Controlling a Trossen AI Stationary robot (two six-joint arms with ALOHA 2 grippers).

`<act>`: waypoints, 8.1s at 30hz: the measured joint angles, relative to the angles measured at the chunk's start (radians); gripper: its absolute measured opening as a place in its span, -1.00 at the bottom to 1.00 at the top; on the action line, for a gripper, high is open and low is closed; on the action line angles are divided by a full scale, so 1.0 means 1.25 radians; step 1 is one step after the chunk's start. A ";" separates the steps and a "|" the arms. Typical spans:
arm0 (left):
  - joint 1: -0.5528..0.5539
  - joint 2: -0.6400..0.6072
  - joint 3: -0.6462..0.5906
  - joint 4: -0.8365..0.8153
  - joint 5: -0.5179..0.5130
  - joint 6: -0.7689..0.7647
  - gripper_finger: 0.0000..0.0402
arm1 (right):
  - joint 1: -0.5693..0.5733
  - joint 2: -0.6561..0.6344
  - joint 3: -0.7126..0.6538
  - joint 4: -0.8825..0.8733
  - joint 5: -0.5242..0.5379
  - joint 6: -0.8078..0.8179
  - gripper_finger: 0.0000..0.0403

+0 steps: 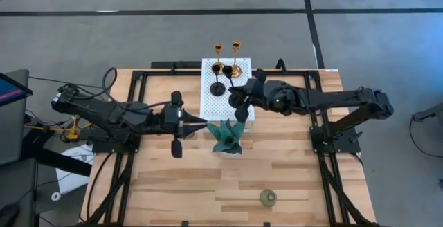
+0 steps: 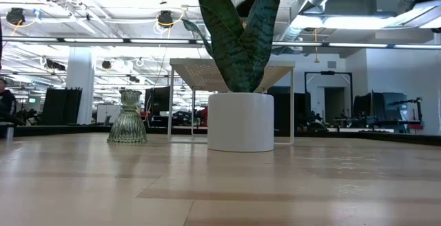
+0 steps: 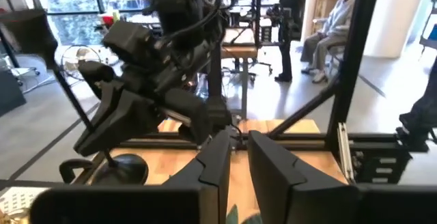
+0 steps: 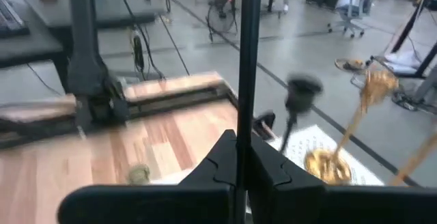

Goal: Pick & Place candle stick holders
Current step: Put the black candle holder on the shelf aligned with the black candle holder, then put the top transparent candle holder on the shelf

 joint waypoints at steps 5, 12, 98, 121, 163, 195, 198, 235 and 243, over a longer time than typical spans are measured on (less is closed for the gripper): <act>-0.001 0.000 0.000 -0.017 -0.019 0.000 -0.78 | -0.019 -0.051 -0.129 0.119 -0.001 0.026 -1.00; 0.000 -0.001 0.000 -0.017 -0.020 0.001 -0.81 | -0.087 -0.112 -0.307 0.363 -0.067 0.042 -1.00; -0.038 -0.047 0.000 -0.232 -0.044 -0.018 -0.90 | -0.047 -0.353 -0.372 0.165 -0.212 0.084 -0.29; -0.086 -0.344 -0.371 -0.383 -0.138 -0.273 -0.98 | 0.247 -0.377 -0.327 0.167 0.008 0.167 -0.99; -0.030 -0.481 -0.906 0.030 -0.230 -0.399 -0.83 | 0.306 -0.260 -0.162 0.052 0.125 0.146 -1.00; 0.097 -0.007 -0.906 0.544 -0.184 -0.482 0.61 | 0.306 -0.260 -0.162 0.049 0.125 0.146 -1.00; 0.097 0.034 -0.906 0.601 -0.184 -0.482 0.63 | 0.306 -0.260 -0.162 0.044 0.125 0.146 -1.00; 0.072 0.108 -0.905 0.731 -0.207 -0.483 -0.33 | 0.306 -0.260 -0.163 0.010 0.126 0.146 -1.00; 0.056 0.010 -0.905 0.733 -0.222 -0.480 -0.33 | 0.306 -0.260 -0.163 0.001 0.126 0.146 -1.00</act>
